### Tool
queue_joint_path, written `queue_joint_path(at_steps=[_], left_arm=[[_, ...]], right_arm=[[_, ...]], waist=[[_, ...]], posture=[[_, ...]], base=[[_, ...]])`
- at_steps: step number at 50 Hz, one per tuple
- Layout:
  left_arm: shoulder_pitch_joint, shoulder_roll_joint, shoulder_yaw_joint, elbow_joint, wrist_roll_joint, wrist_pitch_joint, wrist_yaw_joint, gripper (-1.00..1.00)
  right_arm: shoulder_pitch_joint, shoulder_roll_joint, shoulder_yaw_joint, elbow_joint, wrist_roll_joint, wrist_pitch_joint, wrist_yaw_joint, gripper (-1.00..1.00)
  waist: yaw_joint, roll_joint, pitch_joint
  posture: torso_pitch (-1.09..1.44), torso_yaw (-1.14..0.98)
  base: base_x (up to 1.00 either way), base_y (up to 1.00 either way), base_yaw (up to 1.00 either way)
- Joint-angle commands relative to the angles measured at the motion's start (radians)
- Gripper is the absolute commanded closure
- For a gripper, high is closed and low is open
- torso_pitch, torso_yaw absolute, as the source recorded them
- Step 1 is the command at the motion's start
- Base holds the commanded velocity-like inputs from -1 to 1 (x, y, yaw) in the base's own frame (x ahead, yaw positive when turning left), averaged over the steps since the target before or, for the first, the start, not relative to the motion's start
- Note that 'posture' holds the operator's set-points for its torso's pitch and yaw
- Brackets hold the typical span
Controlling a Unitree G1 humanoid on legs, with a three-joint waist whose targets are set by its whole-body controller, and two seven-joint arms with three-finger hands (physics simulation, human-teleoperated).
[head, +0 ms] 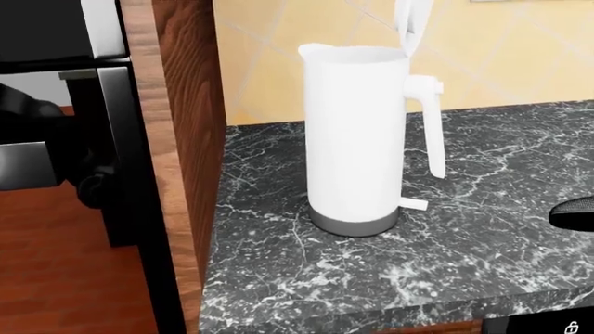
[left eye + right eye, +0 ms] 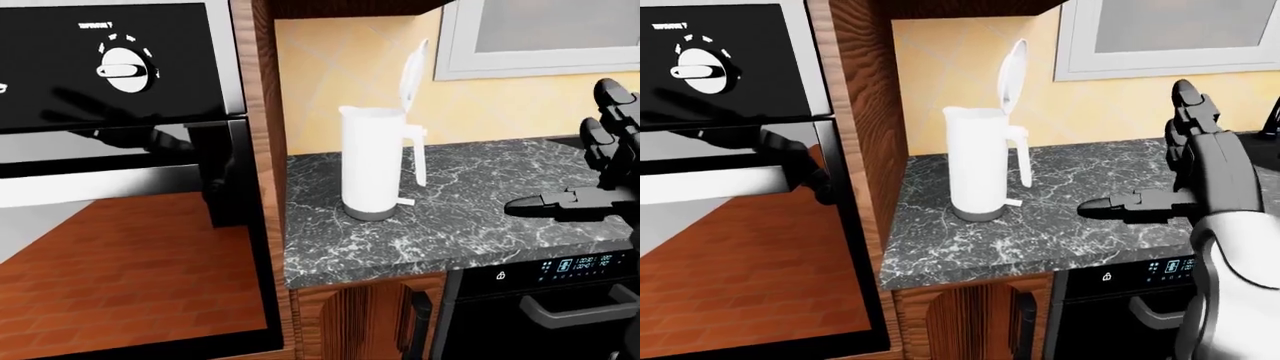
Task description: Close the lid of the electric kettle.
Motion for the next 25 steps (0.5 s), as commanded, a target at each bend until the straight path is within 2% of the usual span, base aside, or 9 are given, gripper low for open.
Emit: queue_joint_path(at_steps=[1,11,16,25], left_arm=[[-0.013,0.025,-0.005,-0.021,-0.006,-0.023,-0.009,-1.00],[-0.011,0.025,-0.001,-0.021,-0.005,-0.022,-0.012,-1.00],[-0.010,0.025,0.002,-0.019,-0.006,-0.023,-0.013,-1.00],[-0.008,0.025,0.004,-0.019,-0.007,-0.023,-0.013,-1.00]], right_arm=[[-0.028,-0.017,0.015,-0.006,-0.033,-0.017,0.025,-1.00],[-0.112,-0.054,0.091,0.049,-0.147,0.028,0.137,-1.00],[-0.169,-0.092,0.143,0.122,-0.213,0.024,0.198,-1.00],[-0.256,-0.115,0.199,0.205,-0.335,0.014,0.311,-1.00]], waist=[[0.000,0.004,0.011],[-0.004,0.010,0.011],[-0.006,0.014,0.012],[-0.009,0.020,0.013]], posture=[[-0.64,0.00],[-0.64,0.00],[-0.64,0.00],[-0.64,0.00]], base=[[0.00,0.00,0.00],[0.00,0.00,0.00],[0.00,0.00,0.00],[0.00,0.00,0.00]])
